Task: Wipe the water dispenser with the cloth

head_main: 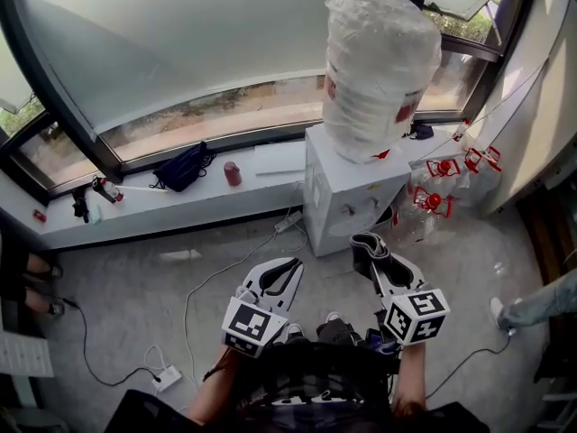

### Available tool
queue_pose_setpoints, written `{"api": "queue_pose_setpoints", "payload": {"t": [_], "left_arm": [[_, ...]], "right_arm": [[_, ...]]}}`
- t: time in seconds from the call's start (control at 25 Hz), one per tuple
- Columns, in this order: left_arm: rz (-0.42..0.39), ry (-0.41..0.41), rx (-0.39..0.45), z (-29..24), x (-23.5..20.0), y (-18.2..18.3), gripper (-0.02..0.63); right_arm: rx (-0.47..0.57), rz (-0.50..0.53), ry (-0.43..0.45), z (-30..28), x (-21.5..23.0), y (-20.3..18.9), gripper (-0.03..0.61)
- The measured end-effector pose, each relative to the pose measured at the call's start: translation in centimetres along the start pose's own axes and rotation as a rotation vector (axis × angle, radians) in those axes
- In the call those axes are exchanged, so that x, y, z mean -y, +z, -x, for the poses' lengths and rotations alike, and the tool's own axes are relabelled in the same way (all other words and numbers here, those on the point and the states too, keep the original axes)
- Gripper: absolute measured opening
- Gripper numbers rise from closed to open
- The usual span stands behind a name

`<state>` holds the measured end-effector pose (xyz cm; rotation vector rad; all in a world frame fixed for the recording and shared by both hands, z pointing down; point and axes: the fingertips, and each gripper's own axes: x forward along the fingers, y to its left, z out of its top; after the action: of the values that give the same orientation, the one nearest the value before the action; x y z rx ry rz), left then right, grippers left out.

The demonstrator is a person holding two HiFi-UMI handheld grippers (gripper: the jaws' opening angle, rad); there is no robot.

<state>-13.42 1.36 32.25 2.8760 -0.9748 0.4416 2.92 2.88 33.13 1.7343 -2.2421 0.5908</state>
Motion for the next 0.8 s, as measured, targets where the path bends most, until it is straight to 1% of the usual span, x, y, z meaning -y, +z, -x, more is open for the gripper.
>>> {"api": "queue_pose_setpoints", "payload": {"t": [0.08,0.2,0.4,0.8], "left_arm": [[-0.001,0.001,0.006,0.2,0.1,0.2,0.028],[0.030,-0.008,0.026,0.7,0.6,0.5,0.028],[0.017,-0.018,0.029,1.1,0.8,0.8,0.028],[0.027,-0.011,0.029,1.8,1.1,0.4,0.028]], "right_arm": [[0.005,0.001,-0.007,0.1,0.1,0.1,0.101],[0.006,-0.007,-0.018,0.6,0.3,-0.2,0.101],[-0.004,-0.012,-0.045,0.8,0.7,-0.8,0.101],[-0.019,0.008,-0.039,1.0,-0.2,-1.3,0.101]]}}
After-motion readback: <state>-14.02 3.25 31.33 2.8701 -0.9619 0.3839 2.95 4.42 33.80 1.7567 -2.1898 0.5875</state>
